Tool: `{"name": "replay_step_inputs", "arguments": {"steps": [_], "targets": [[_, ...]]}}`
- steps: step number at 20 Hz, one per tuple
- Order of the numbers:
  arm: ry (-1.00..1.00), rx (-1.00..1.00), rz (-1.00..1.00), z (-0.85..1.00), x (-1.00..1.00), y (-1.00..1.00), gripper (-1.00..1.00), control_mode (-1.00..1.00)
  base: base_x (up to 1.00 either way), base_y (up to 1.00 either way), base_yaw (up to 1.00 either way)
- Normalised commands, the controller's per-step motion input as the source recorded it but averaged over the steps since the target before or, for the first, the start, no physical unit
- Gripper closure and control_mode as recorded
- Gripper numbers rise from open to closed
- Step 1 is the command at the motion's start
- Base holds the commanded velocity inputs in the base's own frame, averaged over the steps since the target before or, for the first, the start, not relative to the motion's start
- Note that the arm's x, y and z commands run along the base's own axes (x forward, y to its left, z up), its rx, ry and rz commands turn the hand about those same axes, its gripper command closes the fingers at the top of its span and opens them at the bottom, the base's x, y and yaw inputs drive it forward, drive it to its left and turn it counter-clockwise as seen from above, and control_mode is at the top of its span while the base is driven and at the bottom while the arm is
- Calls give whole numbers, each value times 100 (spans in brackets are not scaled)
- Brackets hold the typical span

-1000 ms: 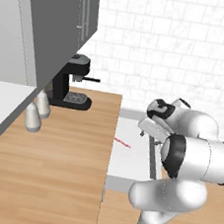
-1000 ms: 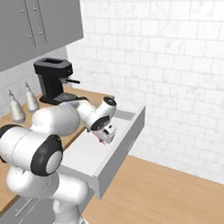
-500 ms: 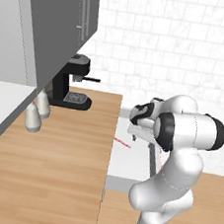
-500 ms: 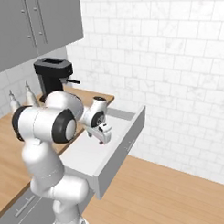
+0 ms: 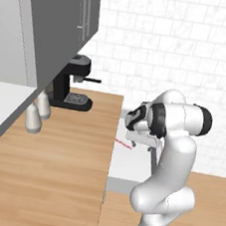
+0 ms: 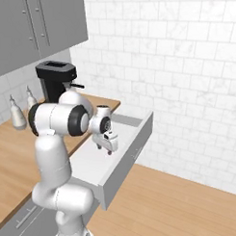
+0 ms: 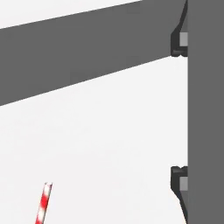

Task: Take a straw from the drawer in front and place it inside the glass cup on the dining counter.

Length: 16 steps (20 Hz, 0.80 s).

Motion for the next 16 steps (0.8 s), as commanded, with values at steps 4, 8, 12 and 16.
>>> {"name": "replay_step_inputs", "arguments": {"steps": [4,8,12,16], "targets": [[0,-10,0,-52,1,-37,-100,-100,0,0,0],[0,-5,0,-52,8,-35,-100,-100,0,0,0],[0,-2,0,-47,6,-41,-100,-100,0,0,0],[0,-5,0,-26,-3,-76,-100,-100,0,0,0]]}}
